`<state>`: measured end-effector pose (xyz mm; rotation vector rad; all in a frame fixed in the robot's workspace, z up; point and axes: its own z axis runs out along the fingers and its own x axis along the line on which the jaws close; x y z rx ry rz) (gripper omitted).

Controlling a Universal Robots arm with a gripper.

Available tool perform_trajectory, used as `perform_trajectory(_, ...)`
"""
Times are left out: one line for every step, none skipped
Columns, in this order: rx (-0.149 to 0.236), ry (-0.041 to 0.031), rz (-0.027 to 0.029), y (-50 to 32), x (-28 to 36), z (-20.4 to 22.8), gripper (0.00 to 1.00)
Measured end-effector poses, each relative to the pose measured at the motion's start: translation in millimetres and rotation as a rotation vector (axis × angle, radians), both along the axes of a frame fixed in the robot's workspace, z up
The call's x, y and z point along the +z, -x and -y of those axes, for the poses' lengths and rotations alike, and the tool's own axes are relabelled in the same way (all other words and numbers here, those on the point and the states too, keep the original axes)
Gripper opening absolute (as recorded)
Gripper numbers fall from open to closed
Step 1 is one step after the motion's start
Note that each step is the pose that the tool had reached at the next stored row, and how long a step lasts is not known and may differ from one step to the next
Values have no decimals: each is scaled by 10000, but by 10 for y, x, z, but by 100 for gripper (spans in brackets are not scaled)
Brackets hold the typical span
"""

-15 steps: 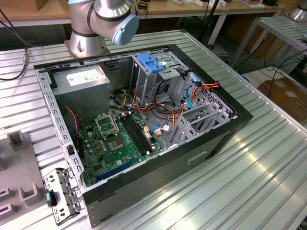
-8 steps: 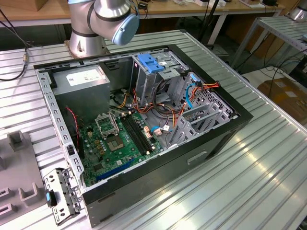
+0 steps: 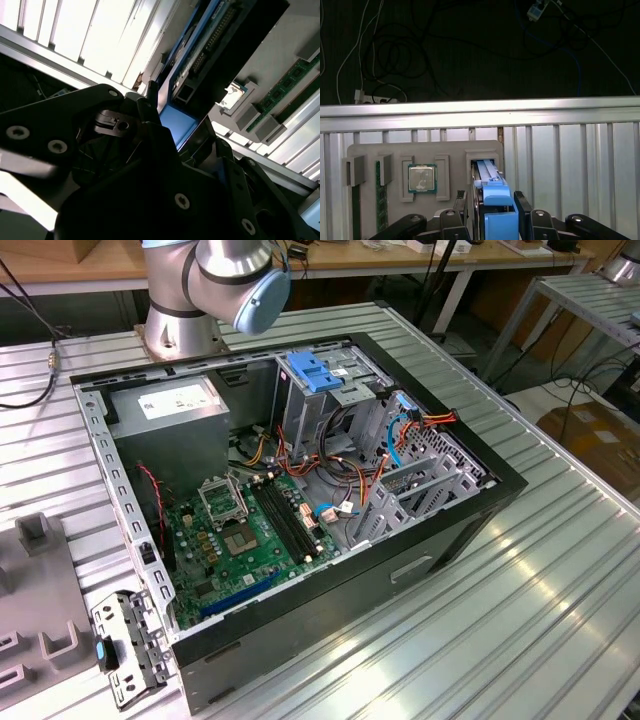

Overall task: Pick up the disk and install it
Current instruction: 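Pick up the disk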

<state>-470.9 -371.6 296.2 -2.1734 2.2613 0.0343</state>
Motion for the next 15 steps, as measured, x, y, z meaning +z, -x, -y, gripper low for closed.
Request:
perform_trajectory(0, 0, 1, 0, 0, 0, 50)
perform_trajectory(0, 0, 1, 0, -1, 0, 50)
perform_trajectory(0, 0, 1, 0, -1, 0, 50)
perform_trajectory(0, 0, 0, 0, -1, 0, 50)
perform_trajectory(0, 0, 0, 0, -1, 0, 48)
perform_trajectory(-1, 0, 0, 0, -1, 0, 41)
perform_trajectory(0, 0, 1, 0, -1, 0, 41)
perform_trajectory(0, 0, 0, 0, -1, 0, 41)
perform_trajectory(-1, 0, 0, 0, -1, 0, 41)
perform_trajectory(0, 0, -1, 0, -1, 0, 40)
perform_trajectory(-1, 0, 0, 0, -1, 0, 40)
perform_trajectory(-1, 0, -1, 0, -1, 0, 40)
perform_trajectory(-1, 0, -1, 0, -2, 0, 37)
perform_trajectory(-2, 0, 0, 0, -3, 0, 37)
perform_trajectory(-2, 0, 0, 0, -3, 0, 37)
